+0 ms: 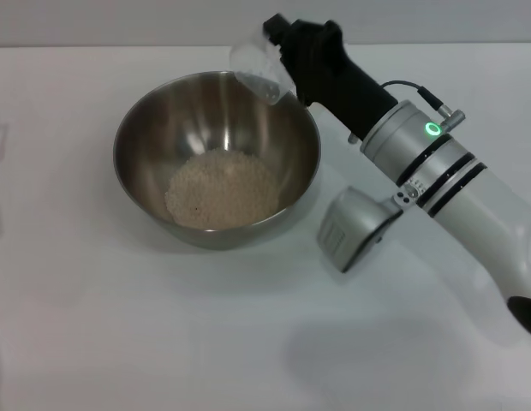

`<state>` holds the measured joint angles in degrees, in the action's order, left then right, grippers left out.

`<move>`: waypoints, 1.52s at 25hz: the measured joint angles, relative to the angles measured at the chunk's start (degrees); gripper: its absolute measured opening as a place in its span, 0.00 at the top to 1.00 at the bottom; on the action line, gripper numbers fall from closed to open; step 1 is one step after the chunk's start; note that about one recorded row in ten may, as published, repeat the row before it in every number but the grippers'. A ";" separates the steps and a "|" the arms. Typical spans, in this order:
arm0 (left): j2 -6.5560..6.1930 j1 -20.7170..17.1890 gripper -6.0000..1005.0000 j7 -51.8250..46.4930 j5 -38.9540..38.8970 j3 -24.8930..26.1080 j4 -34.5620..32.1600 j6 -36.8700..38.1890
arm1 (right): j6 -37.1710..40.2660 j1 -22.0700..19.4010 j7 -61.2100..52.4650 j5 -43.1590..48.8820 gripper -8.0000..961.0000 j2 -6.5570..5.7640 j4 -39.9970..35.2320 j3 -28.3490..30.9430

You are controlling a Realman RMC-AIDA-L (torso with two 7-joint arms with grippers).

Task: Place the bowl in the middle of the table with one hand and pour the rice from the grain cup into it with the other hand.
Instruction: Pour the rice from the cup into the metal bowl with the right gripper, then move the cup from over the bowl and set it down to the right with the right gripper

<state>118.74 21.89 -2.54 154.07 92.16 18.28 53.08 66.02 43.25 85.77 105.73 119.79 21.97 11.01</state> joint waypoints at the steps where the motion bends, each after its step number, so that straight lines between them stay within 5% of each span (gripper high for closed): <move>1: 0.00 0.00 0.16 -0.01 0.00 -0.02 0.00 0.00 | 0.00 0.00 0.00 0.00 0.98 0.00 0.00 0.00; 19: 0.00 0.17 0.16 -0.01 -0.01 -0.14 0.18 0.52 | -0.52 -8.75 -29.18 -0.38 0.98 -0.02 10.93 14.00; 23: 0.00 0.07 0.16 -0.01 0.00 -0.20 0.18 0.53 | -0.88 -13.32 -30.74 -7.29 0.98 0.05 16.85 18.45; 30: 0.00 0.38 0.16 0.00 0.38 -0.23 0.20 0.54 | -1.54 -15.24 -35.72 -17.32 0.98 -0.10 16.38 19.32; 38: -0.06 1.05 0.16 0.35 0.44 -1.04 0.26 0.53 | -6.22 -18.29 -48.06 -18.03 0.98 -0.15 13.40 19.78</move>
<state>118.68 22.94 -2.18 154.51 91.12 18.54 53.61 59.80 24.96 37.71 87.70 119.64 35.37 30.80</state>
